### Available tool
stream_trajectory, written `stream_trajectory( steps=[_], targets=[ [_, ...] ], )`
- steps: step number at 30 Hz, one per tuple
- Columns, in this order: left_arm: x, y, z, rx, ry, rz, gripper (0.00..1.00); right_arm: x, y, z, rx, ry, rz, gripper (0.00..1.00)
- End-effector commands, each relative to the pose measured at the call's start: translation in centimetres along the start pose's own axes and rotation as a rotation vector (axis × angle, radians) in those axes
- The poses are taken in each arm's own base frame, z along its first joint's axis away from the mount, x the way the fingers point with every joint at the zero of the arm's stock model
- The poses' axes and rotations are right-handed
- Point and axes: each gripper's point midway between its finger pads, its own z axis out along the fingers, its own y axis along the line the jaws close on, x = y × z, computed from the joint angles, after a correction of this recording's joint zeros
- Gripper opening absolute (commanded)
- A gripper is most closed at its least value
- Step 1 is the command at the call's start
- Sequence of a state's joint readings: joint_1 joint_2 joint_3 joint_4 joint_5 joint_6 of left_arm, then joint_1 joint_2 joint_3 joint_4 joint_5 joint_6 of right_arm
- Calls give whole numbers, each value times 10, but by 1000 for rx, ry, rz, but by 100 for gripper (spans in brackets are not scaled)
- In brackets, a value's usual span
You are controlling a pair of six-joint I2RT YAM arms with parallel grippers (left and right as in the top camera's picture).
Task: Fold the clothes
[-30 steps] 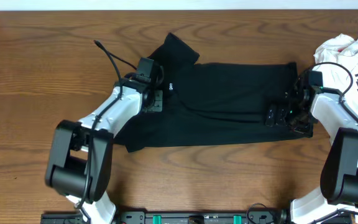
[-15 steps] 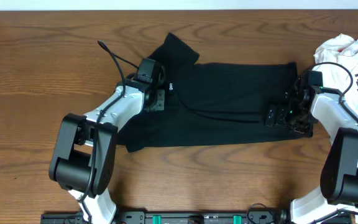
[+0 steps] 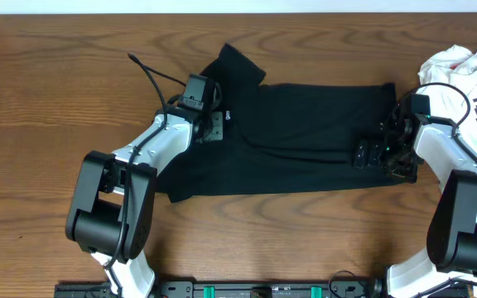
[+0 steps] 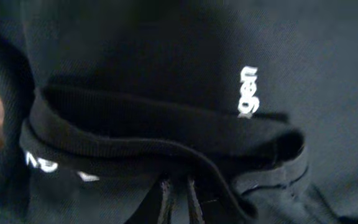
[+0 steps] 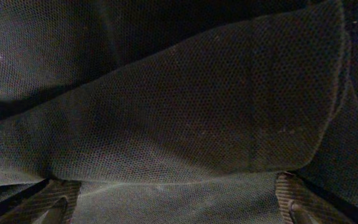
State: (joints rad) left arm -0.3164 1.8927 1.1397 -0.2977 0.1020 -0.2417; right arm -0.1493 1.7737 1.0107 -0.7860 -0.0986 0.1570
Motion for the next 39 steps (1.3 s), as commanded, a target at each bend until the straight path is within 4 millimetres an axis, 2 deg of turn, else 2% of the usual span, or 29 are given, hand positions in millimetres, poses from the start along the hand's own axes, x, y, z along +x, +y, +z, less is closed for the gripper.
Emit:
stream_trajectory(
  steps=[1, 7, 10, 12, 14, 17, 20, 22, 24, 26, 29, 33, 34, 36, 39],
  targets=[
    [-15, -12, -9, 47, -47, -16, 17, 4, -5, 5, 15, 16, 15, 99],
    [-25, -21, -11, 91, -85, -11, 17, 4, -5, 5, 15, 16, 15, 99],
    [-36, -35, -25, 158, -109, -4, 22, 4, -5, 5, 15, 16, 15, 99],
    [-52, -41, -46, 177, -163, 3, 26, 4, -5, 5, 15, 16, 15, 99],
    [-71, -49, -76, 203, -243, 12, 26, 4, -5, 5, 15, 16, 15, 99],
    [-94, -57, -131, 243, -371, 23, 27, 4, -5, 5, 15, 16, 15, 99],
    [-103, -62, -185, 275, -478, 34, 29, 4, -5, 5, 15, 16, 15, 99],
    [-101, -59, -213, 281, -516, 32, 31, 4, -5, 5, 15, 16, 15, 99],
    [-95, -52, -230, 274, -526, 21, 33, 4, -5, 5, 15, 16, 15, 99],
    [-87, -40, -244, 257, -523, 4, 41, 0, -5, 5, 13, 0, 14, 99],
    [-75, -19, -255, 219, -502, -36, 46, -13, -2, 4, 3, -52, 9, 99],
    [-57, 11, -260, 159, -449, -102, 52, -14, -3, 4, 4, -56, 8, 99],
    [-53, 16, -260, 148, -436, -115, 60, -11, -3, 4, 6, -45, 9, 99],
    [-46, 24, -257, 129, -402, -136, 100, -16, -3, 2, 8, -61, -30, 99],
    [-32, 29, -251, 112, -342, -149, 98, -22, 3, -11, -13, -71, -38, 99]
  ],
)
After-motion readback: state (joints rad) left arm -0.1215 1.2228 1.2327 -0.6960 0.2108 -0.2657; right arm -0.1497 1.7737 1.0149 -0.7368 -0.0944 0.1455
